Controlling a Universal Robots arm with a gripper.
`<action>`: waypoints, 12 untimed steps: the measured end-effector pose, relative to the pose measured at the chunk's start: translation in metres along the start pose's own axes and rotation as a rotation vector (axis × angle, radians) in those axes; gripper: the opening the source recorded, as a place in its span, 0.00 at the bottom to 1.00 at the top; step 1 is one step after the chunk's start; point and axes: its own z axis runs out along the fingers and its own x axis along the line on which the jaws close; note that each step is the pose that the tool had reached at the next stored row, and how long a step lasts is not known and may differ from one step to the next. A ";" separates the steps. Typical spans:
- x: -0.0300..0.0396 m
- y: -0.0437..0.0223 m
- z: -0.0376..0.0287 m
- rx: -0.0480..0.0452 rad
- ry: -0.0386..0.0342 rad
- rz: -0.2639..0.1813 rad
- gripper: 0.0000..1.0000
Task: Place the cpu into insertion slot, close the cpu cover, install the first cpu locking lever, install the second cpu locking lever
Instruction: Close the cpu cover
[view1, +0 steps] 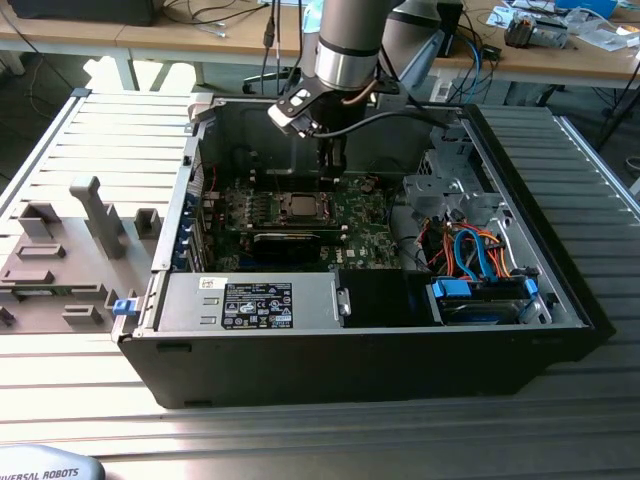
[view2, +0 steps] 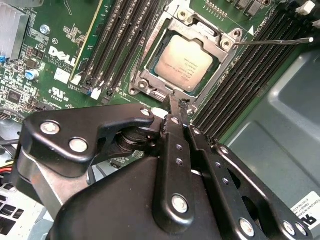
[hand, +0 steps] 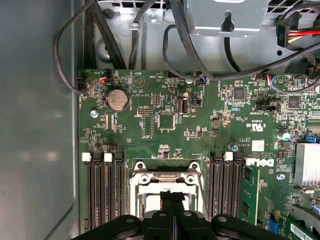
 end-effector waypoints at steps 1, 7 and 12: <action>0.0000 -0.0005 0.0001 0.0000 0.0000 0.000 0.11; 0.0001 -0.0054 0.0013 0.0000 0.0000 0.000 0.11; 0.0002 -0.0078 0.0019 0.0000 0.0000 0.000 0.11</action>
